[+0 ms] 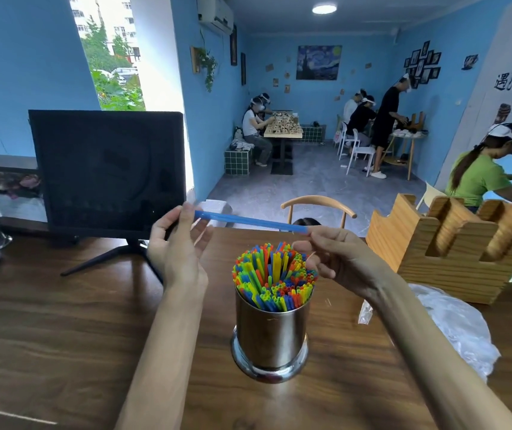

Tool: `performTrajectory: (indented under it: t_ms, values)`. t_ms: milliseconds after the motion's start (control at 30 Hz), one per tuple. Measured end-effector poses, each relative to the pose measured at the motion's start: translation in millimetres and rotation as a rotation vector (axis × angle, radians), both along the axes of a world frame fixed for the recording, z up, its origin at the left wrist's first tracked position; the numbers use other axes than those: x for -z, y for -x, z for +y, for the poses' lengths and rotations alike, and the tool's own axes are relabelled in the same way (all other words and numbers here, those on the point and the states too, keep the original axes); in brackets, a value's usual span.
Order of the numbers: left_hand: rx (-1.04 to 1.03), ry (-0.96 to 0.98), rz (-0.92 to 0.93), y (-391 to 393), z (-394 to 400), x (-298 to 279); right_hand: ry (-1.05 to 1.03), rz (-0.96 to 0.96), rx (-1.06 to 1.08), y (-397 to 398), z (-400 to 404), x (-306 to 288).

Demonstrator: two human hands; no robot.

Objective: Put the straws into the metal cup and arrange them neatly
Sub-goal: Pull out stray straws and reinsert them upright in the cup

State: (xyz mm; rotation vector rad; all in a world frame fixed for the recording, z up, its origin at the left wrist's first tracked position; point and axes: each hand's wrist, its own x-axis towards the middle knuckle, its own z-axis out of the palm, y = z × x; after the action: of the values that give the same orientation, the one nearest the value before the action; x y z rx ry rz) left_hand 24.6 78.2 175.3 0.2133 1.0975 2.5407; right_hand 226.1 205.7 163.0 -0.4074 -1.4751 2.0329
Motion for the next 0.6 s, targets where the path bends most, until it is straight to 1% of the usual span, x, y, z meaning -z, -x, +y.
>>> performTrajectory:
  t_ms: [67, 133, 200, 233, 300, 400, 467, 567, 600]
  values:
    - [-0.119, -0.02, 0.088, 3.9, -4.9, -6.1, -0.08, -0.057, 0.138, 1.7, 6.4, -0.7]
    - [-0.234, -0.047, 0.218, 5.3, -10.8, -12.2, -0.194, -0.122, 0.285, 2.7, 13.9, 4.0]
    - [-0.295, -0.051, 0.378, 4.5, -15.7, -17.2, -0.283, -0.185, 0.407, 5.2, 17.5, 9.9]
    - [-0.293, -0.028, 0.463, 4.5, -16.5, -18.5, -0.323, -0.203, 0.452, 7.3, 17.7, 12.1]
    - [-0.224, 0.073, 0.633, 4.8, -14.0, -17.7, -0.43, -0.261, 0.497, 12.9, 17.9, 13.7]
    - [-0.026, 0.286, 0.856, 4.3, -5.4, -8.6, -0.605, -0.453, 0.402, 22.6, 19.9, 14.8]
    - [0.131, 0.422, 0.985, 2.2, -0.7, -0.1, -0.646, -0.538, 0.305, 28.9, 21.2, 15.6]
    - [0.315, 0.615, 1.191, -1.5, 2.0, 12.2, -0.658, -0.551, 0.246, 37.2, 23.7, 16.1]
    - [0.355, 0.652, 1.227, -2.9, 2.7, 15.7, -0.66, -0.553, 0.246, 38.9, 25.5, 16.1]
